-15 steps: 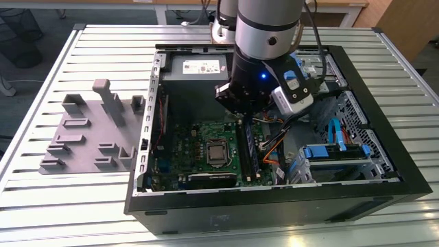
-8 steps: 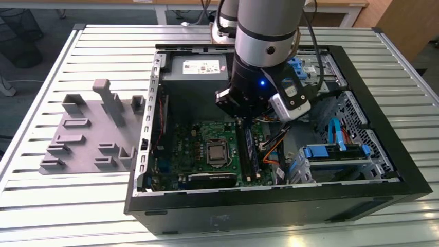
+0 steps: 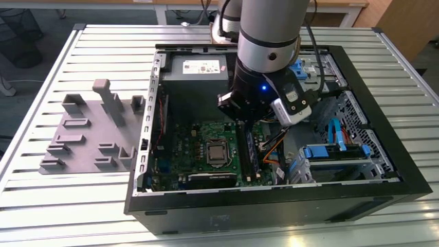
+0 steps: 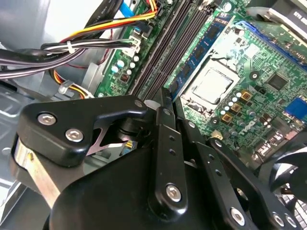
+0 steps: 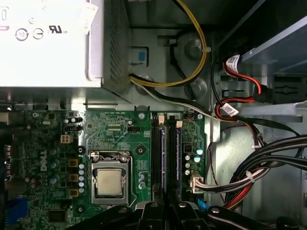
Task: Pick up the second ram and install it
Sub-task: 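Insert the second ram into the second slot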
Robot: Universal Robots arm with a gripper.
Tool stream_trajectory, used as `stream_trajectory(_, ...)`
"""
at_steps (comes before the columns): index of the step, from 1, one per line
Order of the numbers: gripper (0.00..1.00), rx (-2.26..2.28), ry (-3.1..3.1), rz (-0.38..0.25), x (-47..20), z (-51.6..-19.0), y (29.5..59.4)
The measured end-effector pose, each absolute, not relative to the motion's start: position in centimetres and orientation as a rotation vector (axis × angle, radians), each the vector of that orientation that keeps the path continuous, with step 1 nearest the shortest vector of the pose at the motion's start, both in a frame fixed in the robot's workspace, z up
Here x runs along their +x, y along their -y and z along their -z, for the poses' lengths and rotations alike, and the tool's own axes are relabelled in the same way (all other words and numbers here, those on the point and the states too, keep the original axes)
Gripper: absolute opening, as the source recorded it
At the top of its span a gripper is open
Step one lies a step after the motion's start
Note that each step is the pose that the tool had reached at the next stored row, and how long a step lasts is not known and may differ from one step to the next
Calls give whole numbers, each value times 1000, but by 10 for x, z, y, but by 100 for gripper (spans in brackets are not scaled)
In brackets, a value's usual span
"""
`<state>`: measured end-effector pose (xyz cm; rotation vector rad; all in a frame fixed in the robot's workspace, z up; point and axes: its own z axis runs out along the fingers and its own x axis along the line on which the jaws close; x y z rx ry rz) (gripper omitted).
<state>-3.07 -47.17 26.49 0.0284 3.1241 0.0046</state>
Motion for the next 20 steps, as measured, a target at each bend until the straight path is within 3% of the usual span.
stream_trajectory(20, 14, 52, -3124, -4, -30, -239, 476)
